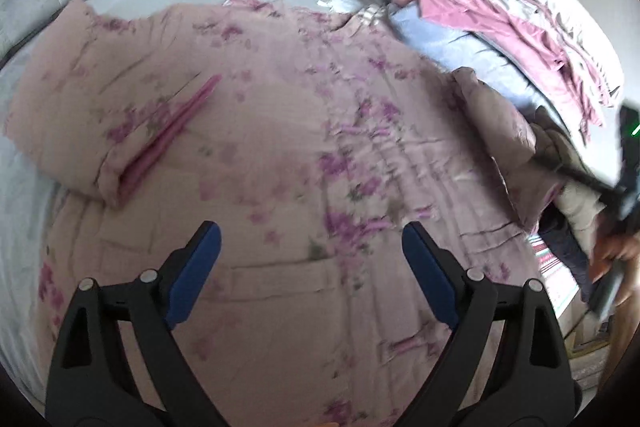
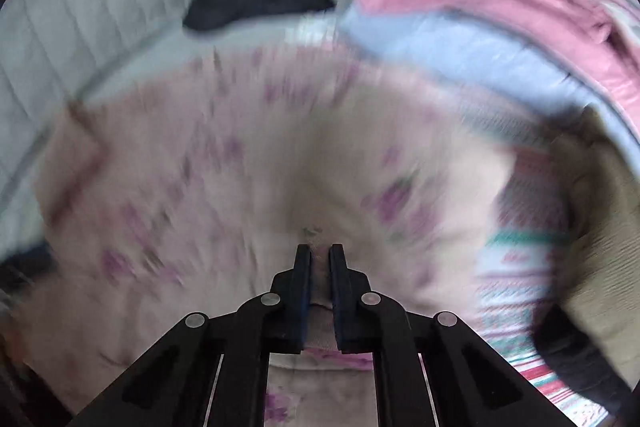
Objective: Fold large clothes
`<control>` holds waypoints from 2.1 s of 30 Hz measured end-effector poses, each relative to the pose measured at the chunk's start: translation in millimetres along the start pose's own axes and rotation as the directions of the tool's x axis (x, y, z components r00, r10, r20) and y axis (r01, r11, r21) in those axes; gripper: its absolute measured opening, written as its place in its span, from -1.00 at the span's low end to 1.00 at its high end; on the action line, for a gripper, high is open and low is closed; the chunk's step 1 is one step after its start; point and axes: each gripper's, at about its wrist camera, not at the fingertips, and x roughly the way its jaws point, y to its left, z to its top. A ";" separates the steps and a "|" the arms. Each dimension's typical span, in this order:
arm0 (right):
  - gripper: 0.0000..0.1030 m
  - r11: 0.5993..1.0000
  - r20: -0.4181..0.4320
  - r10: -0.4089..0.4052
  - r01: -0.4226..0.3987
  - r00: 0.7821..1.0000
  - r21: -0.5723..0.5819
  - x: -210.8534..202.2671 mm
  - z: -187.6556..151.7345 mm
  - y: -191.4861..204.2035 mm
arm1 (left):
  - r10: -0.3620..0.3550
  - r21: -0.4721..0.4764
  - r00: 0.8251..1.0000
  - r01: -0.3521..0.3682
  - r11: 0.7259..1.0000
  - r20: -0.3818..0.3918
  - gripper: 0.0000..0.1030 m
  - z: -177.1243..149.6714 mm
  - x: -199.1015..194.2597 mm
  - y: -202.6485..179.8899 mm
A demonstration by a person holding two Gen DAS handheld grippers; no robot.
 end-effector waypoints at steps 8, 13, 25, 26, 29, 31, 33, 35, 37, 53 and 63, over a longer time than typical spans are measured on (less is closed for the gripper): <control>-0.95 0.955 0.230 -0.282 0.248 0.932 0.164 -138.2 86.1 -98.2 | 0.000 0.073 0.999 -0.003 0.997 0.037 0.78 4.9 2.8 -29.5; -0.89 0.940 0.174 -0.322 0.293 0.931 0.172 -139.7 57.1 -138.0 | 0.014 0.129 0.998 -0.021 0.991 0.054 0.78 7.1 7.6 -43.0; 0.14 0.971 -0.076 0.075 -0.090 0.994 -0.221 -0.2 -69.5 16.6 | 0.027 0.085 0.999 -0.031 0.996 0.046 0.78 12.2 20.5 -39.2; 0.15 0.960 -0.112 0.089 -0.115 0.990 -0.257 16.2 -76.2 31.5 | 0.029 0.083 0.999 -0.033 0.996 0.044 0.78 11.9 21.4 -38.7; 0.20 0.932 -0.208 0.082 -0.149 0.975 -0.330 60.9 -91.9 59.7 | 0.035 0.071 0.999 -0.038 0.997 0.039 0.78 13.4 23.4 -34.6; 0.20 0.922 -0.254 0.039 -0.133 0.967 -0.363 88.0 -106.7 68.1 | 0.030 0.064 0.999 -0.032 0.997 0.037 0.78 14.7 23.6 -32.7; 0.29 0.909 -0.220 0.014 -0.104 0.975 -0.405 104.1 -114.4 72.7 | 0.025 0.058 0.999 -0.027 0.998 0.038 0.78 16.3 23.4 -31.5; 0.19 0.901 -0.194 0.018 -0.100 0.981 -0.422 109.9 -110.7 73.7 | 0.024 0.055 0.999 -0.026 0.998 0.039 0.78 16.8 23.2 -30.9; -0.57 0.924 -0.191 -0.045 -0.032 0.981 -0.381 110.8 -97.0 65.9 | 0.019 0.046 0.999 -0.020 0.999 0.034 0.78 18.3 23.1 -30.2; -0.65 0.891 0.214 -0.454 0.442 0.865 0.100 -109.8 104.3 -140.9 | 0.032 0.033 0.998 -0.034 0.999 0.049 0.78 21.7 21.7 -27.4; -0.65 0.715 0.047 -0.690 0.669 0.722 0.203 -40.4 109.7 -280.0 | 0.072 0.035 0.996 -0.074 0.997 0.054 0.78 26.5 31.7 -19.1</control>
